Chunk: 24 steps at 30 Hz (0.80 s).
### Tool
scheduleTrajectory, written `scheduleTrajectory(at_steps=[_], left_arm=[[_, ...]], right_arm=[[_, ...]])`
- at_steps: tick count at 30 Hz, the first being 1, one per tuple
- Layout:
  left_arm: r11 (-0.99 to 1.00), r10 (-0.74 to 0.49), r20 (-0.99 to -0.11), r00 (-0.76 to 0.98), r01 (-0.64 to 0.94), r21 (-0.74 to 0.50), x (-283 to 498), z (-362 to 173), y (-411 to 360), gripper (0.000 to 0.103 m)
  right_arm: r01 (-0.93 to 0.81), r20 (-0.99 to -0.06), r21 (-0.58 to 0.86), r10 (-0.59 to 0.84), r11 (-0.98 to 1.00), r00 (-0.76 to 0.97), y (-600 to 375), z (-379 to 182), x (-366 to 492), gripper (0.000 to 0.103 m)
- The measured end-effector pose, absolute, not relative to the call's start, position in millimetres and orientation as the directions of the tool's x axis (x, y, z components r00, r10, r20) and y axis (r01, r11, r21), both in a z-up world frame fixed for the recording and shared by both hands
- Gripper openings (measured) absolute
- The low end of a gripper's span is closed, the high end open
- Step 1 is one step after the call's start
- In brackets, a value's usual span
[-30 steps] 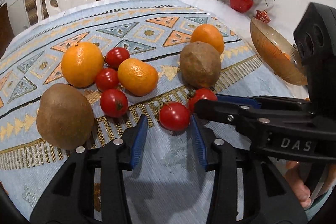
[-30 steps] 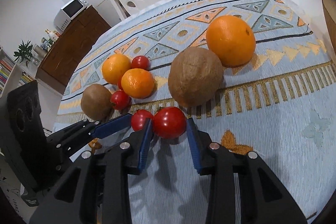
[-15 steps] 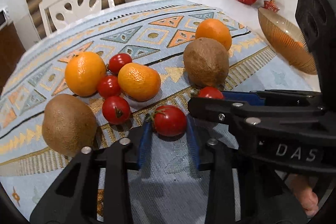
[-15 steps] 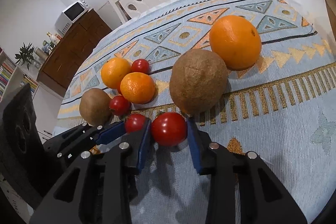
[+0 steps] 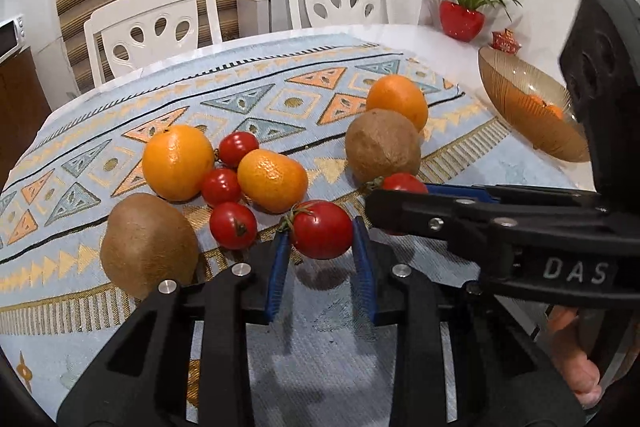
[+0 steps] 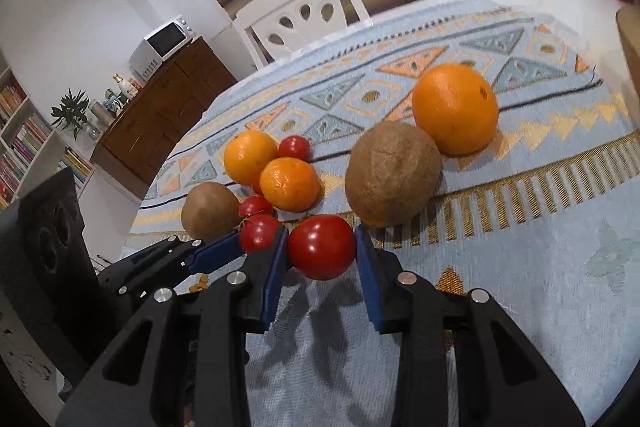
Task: Organize fruits
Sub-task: 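Return the left tool to the table and grasp a red cherry tomato, then carry the tomato in the left tool into the amber bowl and release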
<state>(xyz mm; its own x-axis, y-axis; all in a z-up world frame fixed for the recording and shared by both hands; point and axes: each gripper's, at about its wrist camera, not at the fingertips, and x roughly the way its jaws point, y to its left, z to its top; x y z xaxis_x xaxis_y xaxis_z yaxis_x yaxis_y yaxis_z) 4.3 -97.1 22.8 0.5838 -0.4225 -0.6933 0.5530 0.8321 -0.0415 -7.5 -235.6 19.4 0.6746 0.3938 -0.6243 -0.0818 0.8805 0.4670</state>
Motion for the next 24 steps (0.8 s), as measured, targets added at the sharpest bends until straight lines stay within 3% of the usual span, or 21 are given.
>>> scheduleTrajectory(at_steps=[2,5,9,18,24], left_arm=[[0.835,-0.420,-0.690,0.589,0.549,-0.039,4.2,23.8,-96.7,0.030],[0.834,-0.395,-0.690,0.606,0.551,0.007,-1.7,27.8,-105.7,0.030],[0.802,-0.470,-0.655,0.592,0.596,-0.037,-20.1,54.4,-126.8,0.030],[0.714,-0.604,-0.507,0.616,0.701,0.001,-72.9,133.9,-210.8,0.030],[0.654,-0.686,-0.440,0.579,0.756,-0.025,-96.7,170.2,-258.2,0.030]], right_arm=[[-0.080,-0.614,0.464,0.385,0.882,0.689,-237.9,22.5,-13.6,0.033],[-0.053,-0.600,0.571,0.460,0.819,0.655,-254.4,20.1,-20.2,0.033],[-0.023,-0.568,0.558,0.401,0.830,0.719,-284.7,45.3,-50.4,0.033],[0.098,-0.463,0.462,0.146,0.881,0.874,-370.7,134.5,-129.0,0.033],[0.223,-0.465,0.435,0.005,0.872,0.885,-420.5,156.9,-163.0,0.033]])
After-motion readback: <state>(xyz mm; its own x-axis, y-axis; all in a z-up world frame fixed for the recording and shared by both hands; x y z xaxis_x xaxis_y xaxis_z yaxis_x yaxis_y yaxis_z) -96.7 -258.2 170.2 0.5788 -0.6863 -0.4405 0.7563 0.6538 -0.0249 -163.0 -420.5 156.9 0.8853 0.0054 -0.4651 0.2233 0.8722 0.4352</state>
